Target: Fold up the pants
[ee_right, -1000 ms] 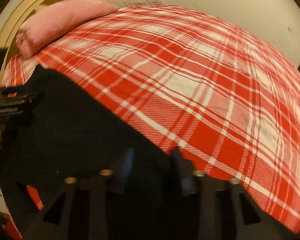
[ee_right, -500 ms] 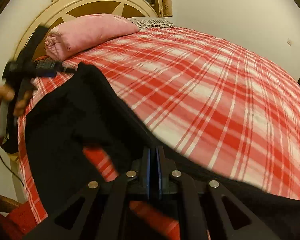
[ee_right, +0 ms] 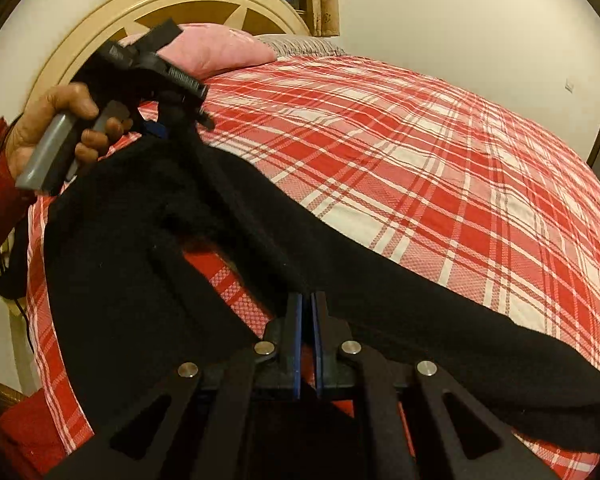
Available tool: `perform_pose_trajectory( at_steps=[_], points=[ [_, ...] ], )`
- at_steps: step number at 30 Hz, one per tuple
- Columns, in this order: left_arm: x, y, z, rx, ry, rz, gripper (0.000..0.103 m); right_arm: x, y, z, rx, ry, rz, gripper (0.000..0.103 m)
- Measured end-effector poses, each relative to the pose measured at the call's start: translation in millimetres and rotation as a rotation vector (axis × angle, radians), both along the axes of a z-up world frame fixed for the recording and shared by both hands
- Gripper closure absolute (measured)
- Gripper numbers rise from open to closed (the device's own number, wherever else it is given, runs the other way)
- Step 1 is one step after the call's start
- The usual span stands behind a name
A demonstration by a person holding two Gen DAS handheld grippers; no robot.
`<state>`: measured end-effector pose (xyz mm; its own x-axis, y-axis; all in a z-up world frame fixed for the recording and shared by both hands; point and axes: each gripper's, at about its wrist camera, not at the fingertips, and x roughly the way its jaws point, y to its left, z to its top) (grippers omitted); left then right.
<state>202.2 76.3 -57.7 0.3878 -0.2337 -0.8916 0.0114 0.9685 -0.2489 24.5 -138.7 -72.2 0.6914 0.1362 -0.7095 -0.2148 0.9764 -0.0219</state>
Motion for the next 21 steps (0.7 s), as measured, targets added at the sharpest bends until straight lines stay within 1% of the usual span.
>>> perform_pose_trajectory(
  at_steps=[1,2,3,5,6,9,10,13,14,15,17,19,21],
  points=[
    [-3,0,2,0.008,-0.017,-0.002,0.054,1,-2,6,0.005,-0.012,-0.005,0.099],
    [-4,0,4,0.003,-0.024,-0.009,0.069,0,-3,10,0.007,-0.020,-0.008,0.099],
    [-6,2,6,-0.012,-0.024,-0.012,0.080,0,-5,16,0.012,-0.033,-0.013,0.099],
    [-11,8,13,-0.059,-0.042,-0.012,0.086,-1,-8,32,0.032,-0.060,-0.026,0.099],
    [-16,13,21,-0.094,-0.065,-0.011,0.087,-5,-11,43,0.045,-0.081,-0.031,0.099],
    [-38,24,50,-0.153,-0.149,-0.024,0.088,-18,-12,65,0.062,-0.122,-0.035,0.100],
    [-46,27,60,-0.163,-0.174,-0.032,0.087,-28,-12,75,0.075,-0.140,-0.025,0.103],
    [-79,42,88,-0.216,-0.240,-0.057,0.087,-58,-3,93,0.070,-0.171,0.015,0.103],
    [-93,49,95,-0.236,-0.257,-0.066,0.087,-64,1,94,0.063,-0.174,0.025,0.103],
    [-100,51,96,-0.237,-0.265,-0.070,0.087,-73,4,95,0.057,-0.173,0.037,0.103],
    [-125,61,98,-0.235,-0.287,-0.072,0.087,-91,10,88,0.070,-0.157,0.047,0.103],
    [-138,65,93,-0.221,-0.295,-0.065,0.087,-102,8,77,0.088,-0.144,0.004,0.103],
    [-148,70,84,-0.217,-0.301,-0.040,0.088,-104,-5,64,0.163,-0.126,-0.057,0.102]
  ],
)
